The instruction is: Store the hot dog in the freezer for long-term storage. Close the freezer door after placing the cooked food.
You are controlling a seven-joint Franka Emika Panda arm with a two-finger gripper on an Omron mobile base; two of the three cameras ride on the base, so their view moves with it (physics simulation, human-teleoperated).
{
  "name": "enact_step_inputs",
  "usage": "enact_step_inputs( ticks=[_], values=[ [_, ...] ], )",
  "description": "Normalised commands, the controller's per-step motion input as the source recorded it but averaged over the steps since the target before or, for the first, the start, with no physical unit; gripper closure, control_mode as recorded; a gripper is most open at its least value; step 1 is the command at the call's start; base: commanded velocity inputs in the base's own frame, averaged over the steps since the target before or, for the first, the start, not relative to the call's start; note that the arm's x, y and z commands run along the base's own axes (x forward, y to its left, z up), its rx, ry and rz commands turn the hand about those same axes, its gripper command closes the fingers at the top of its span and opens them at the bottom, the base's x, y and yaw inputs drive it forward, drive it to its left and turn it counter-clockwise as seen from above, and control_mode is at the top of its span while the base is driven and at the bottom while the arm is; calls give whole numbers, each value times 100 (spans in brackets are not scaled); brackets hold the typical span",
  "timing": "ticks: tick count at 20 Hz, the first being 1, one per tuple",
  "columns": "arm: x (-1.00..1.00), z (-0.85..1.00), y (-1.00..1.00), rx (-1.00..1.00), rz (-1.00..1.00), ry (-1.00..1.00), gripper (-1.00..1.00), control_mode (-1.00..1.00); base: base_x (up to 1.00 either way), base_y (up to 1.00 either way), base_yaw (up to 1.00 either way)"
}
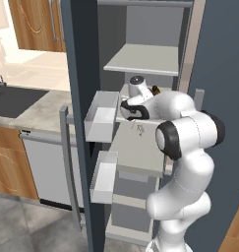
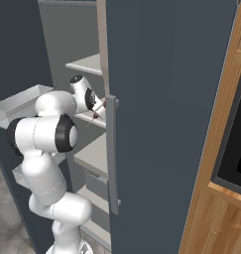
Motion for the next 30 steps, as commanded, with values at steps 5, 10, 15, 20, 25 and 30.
enact_step_inputs(
  ticks=[5,10,15,20,25,30],
  values=[
    [16,-18,-4,0,0,0,100,-100,0,0,0],
    [32,-8,-3,0,0,0,100,-100,0,0,0],
    [41,-5,-7,0,0,0,100,-100,0,0,0],
    [42,-10,-13,0,0,0,100,-100,0,0,0],
    [48,-7,-22,0,0,1,100,-100,0,0,0],
    [37,0,-14,0,0,-2,100,-100,0,0,0]
  ],
)
